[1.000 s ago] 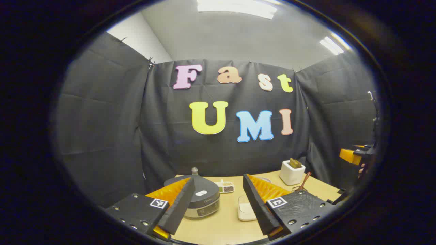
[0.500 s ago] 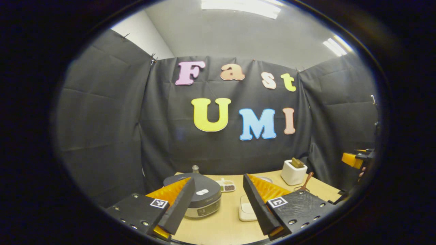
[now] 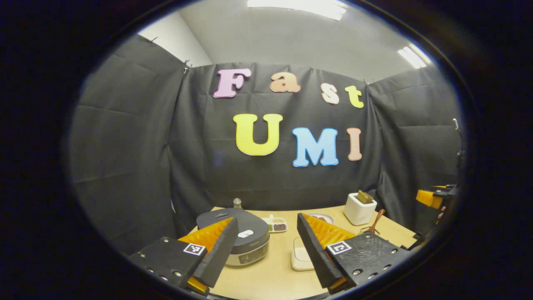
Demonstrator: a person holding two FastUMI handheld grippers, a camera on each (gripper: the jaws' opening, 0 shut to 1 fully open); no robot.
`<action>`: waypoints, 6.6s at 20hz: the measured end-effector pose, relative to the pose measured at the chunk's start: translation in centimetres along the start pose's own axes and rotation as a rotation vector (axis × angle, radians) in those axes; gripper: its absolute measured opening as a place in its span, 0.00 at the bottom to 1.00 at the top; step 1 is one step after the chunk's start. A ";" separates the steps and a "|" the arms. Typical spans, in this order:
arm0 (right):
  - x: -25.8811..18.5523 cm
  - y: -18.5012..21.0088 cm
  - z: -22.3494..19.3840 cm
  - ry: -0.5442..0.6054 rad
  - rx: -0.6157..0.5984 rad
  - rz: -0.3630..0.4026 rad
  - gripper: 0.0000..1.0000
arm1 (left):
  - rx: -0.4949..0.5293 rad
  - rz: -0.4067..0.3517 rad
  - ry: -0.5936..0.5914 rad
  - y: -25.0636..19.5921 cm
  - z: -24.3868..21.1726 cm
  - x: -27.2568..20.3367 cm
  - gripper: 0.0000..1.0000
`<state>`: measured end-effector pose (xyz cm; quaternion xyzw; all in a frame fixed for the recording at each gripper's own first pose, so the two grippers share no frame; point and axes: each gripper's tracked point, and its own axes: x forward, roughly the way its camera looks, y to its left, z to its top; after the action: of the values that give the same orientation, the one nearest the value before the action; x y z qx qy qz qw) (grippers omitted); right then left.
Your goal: Close the left gripper, press the button to open the rice cooker; take a wooden spoon from the chopstick holder with the right hand, scoop a spoonful of rice and pour it into the rice cooker, then put the wooden spoon back into the chopstick holder.
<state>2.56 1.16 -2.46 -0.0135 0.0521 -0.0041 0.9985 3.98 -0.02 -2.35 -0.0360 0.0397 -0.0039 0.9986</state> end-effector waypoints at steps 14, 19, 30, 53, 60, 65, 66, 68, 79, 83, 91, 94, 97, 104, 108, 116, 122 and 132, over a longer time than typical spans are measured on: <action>8.6 -1.7 1.4 -0.004 -0.032 0.239 0.98 | -0.125 0.271 0.115 -1.3 -0.2 3.0 0.30; 11.1 -2.2 0.2 0.004 -0.020 0.326 0.98 | -0.213 0.342 0.163 -1.4 -1.0 1.9 0.01; 11.1 -3.2 -0.3 0.052 0.065 0.120 0.98 | -0.277 0.166 0.366 2.8 -4.7 10.6 0.02; 2.5 1.5 -2.4 0.109 0.014 -0.224 0.98 | -0.247 -0.147 0.626 7.7 -19.0 22.3 0.02; 1.9 3.1 -3.1 0.129 0.017 -0.220 0.98 | -0.225 -0.169 0.681 7.6 -20.2 22.3 0.02; 1.3 3.5 -2.5 0.116 -0.011 -0.207 0.98 | -0.198 -0.147 0.629 7.4 -19.4 22.0 0.02; 1.3 3.5 -2.3 0.116 -0.018 -0.205 0.98 | -0.183 -0.140 0.607 7.6 -18.8 22.0 0.02; 1.4 3.4 -2.0 0.112 -0.025 -0.200 0.98 | -0.167 -0.104 0.530 8.1 -16.0 21.2 0.02; 5.7 3.7 -1.5 0.107 -0.068 -0.147 0.98 | -0.142 0.003 0.141 12.0 -0.5 16.7 0.01; 9.2 3.1 -1.1 0.108 -0.008 -0.110 0.98 | -0.074 0.049 0.131 12.0 -1.0 14.1 0.39; 15.8 -0.6 0.6 0.081 -0.053 -0.110 0.97 | -0.060 0.248 0.133 10.9 -1.0 12.1 0.96; 18.3 -2.9 0.5 0.094 -0.043 -0.121 0.97 | -0.070 0.263 0.104 9.4 0.0 11.5 0.96; 21.0 -5.3 -0.9 0.122 -0.053 -0.136 0.98 | -0.067 0.281 0.120 8.2 -0.4 11.8 0.96; 25.0 -9.3 -5.9 0.247 0.042 -0.161 0.99 | -0.040 0.335 0.167 5.6 -1.4 11.1 0.96; 27.0 -9.6 -10.0 0.352 0.159 -0.126 0.99 | -0.031 0.359 0.206 3.8 -2.4 10.5 0.96; 29.2 -6.7 -16.7 0.527 0.367 -0.001 0.98 | -0.017 0.398 0.292 0.0 -4.8 9.0 0.96; 31.3 -4.6 -18.7 0.618 0.486 0.105 0.91 | -0.040 0.396 0.339 -2.6 -6.3 7.9 0.96; 31.0 -3.8 -18.2 0.659 0.599 0.125 0.24 | -0.048 0.407 0.383 -3.1 -8.8 6.9 0.96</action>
<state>31.42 -3.46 -23.70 0.2814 0.3646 0.0372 0.8869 10.16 -3.76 -11.44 -0.0497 0.2341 0.1909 0.9520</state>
